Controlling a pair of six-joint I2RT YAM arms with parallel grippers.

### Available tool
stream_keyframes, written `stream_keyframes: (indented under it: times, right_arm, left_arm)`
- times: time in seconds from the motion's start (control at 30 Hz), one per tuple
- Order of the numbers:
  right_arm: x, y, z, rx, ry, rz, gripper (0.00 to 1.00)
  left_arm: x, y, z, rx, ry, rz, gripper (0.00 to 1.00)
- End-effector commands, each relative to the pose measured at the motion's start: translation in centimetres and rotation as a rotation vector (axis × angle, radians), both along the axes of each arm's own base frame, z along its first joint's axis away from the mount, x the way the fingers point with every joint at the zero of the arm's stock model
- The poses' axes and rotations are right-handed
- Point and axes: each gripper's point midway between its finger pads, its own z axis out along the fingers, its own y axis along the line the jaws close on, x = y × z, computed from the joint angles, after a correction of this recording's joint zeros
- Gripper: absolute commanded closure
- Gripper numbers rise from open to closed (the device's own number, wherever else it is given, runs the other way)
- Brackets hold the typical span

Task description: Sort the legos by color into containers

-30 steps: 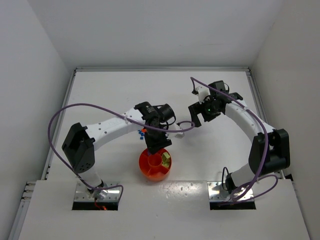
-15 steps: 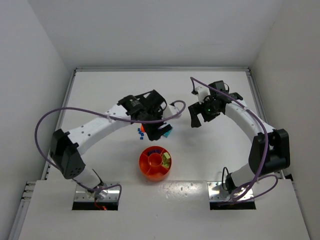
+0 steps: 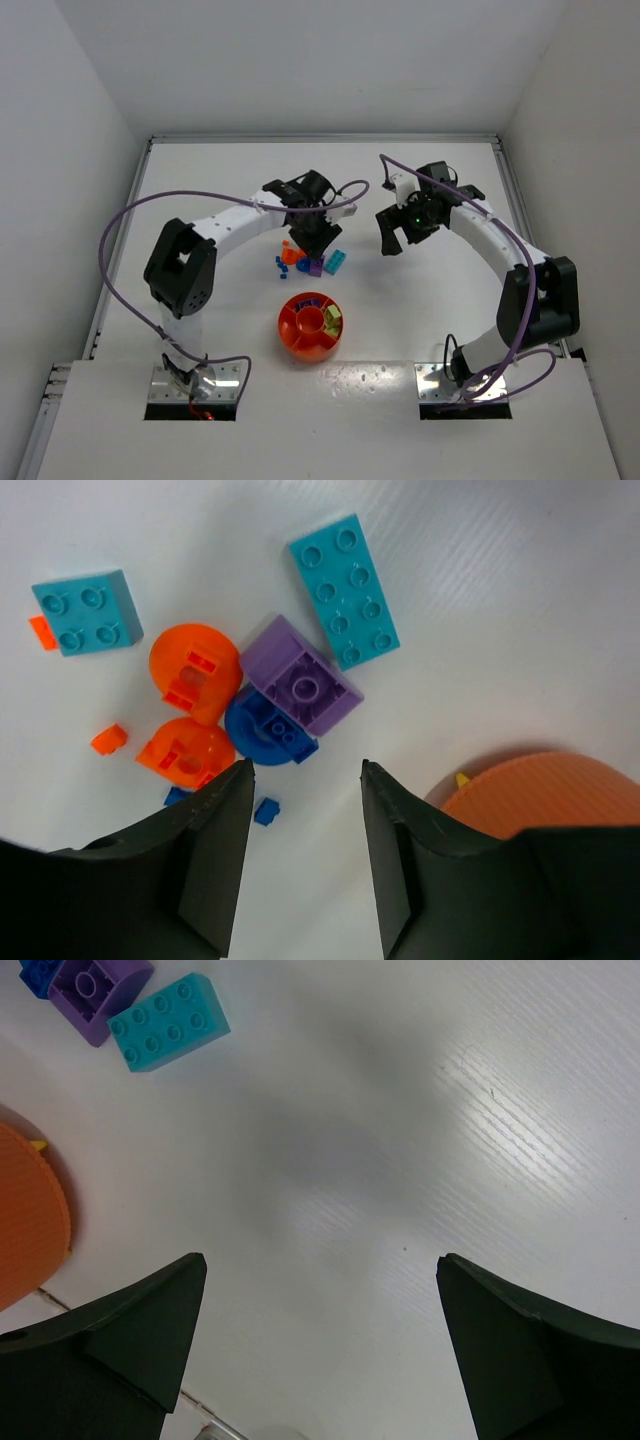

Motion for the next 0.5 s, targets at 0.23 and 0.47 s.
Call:
stream_keyframes:
  times: [0.23, 0.47]
  right_arm:
    - [0.9, 0.2, 0.0, 0.010, -0.014, 0.008, 0.02]
    - [0.9, 0.2, -0.3, 0.008, -0.005, 0.008, 0.02]
  left_arm:
    - [3.8, -4.1, -0.1, -0.121, -0.021, 0.094, 0.57]
    - [5.0, -4.7, -2.1, -0.102, -0.008, 0.134, 0.57]
